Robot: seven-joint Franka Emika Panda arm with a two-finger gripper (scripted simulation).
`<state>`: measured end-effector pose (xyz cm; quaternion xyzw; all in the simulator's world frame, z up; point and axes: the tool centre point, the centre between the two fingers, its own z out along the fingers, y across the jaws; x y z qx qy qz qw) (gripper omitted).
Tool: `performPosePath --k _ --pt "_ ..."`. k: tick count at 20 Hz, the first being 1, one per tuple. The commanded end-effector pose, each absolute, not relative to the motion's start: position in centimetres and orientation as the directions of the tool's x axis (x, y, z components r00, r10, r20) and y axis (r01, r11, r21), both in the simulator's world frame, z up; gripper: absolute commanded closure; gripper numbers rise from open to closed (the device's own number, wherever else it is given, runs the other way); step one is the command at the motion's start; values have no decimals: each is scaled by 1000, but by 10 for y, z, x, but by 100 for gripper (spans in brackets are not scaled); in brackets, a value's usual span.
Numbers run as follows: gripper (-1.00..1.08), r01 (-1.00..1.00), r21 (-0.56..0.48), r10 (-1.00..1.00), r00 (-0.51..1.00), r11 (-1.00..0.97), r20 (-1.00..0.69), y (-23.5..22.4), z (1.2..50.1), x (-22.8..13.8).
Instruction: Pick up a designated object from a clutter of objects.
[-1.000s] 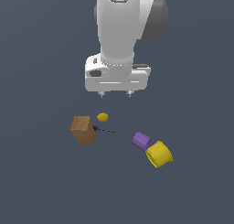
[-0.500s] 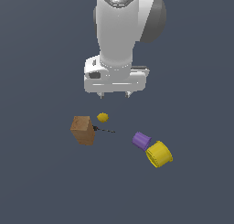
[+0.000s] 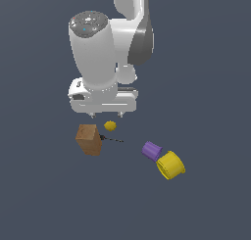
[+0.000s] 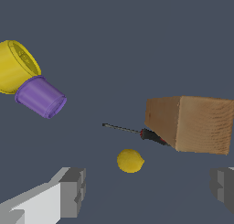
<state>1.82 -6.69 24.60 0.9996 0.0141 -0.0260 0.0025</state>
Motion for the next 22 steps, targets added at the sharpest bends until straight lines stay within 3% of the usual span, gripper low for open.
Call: performPosePath --k 1,10,22 --pt "-92 5 0 5 999 -1000 -38 -92 231 26" --pt "-92 -45 -1 -45 999 -999 -4 -152 197 39" --pt "-92 -50 0 -50 999 -999 -2 -157 177 38"
